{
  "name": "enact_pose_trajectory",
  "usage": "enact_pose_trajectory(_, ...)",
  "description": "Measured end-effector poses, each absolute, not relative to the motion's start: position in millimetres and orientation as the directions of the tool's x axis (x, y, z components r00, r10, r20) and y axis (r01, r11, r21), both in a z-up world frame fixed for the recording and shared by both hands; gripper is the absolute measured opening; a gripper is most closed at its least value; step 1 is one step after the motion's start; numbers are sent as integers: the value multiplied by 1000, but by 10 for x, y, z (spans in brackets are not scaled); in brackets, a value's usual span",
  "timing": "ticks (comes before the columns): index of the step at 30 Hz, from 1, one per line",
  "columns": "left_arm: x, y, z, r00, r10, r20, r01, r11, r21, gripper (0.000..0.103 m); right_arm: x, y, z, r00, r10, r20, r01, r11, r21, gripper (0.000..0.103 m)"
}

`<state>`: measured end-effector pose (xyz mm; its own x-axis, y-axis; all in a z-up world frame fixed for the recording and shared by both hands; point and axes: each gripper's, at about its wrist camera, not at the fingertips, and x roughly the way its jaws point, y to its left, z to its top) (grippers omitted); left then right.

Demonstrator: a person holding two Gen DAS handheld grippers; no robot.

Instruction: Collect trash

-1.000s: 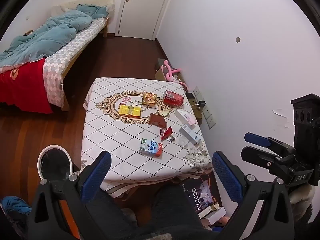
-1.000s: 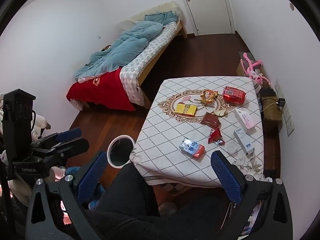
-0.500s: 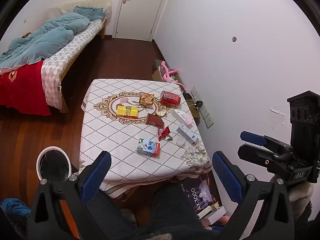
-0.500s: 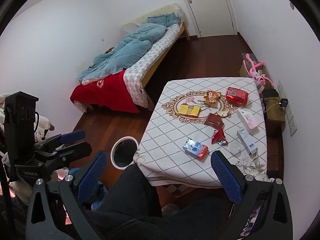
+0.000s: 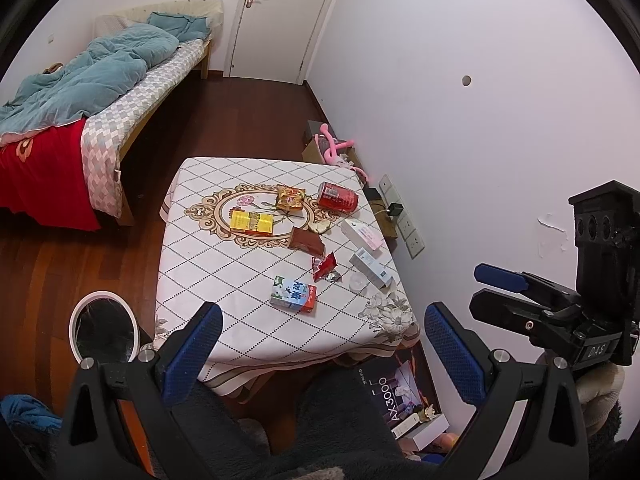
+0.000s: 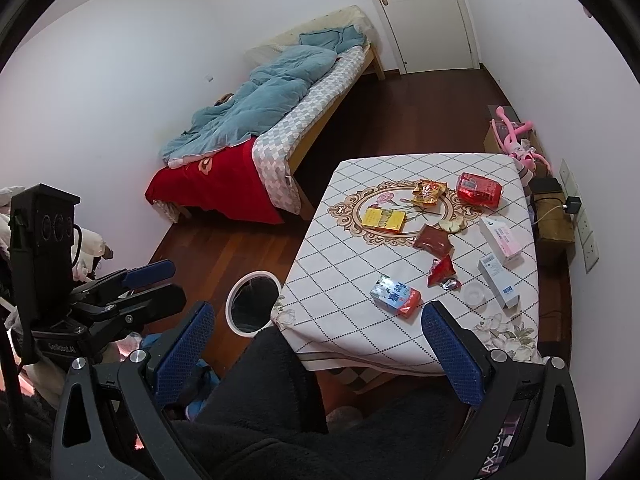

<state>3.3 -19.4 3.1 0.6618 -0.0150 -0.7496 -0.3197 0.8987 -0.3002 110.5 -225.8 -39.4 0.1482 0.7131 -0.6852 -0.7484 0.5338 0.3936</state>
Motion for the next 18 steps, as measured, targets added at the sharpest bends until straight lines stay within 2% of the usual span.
enact_pose_trajectory(18,34,-250,0,669,-29,-743,-316,893,-319,103,1108,-2257,-418,144,714,-686,-751,530,394,103)
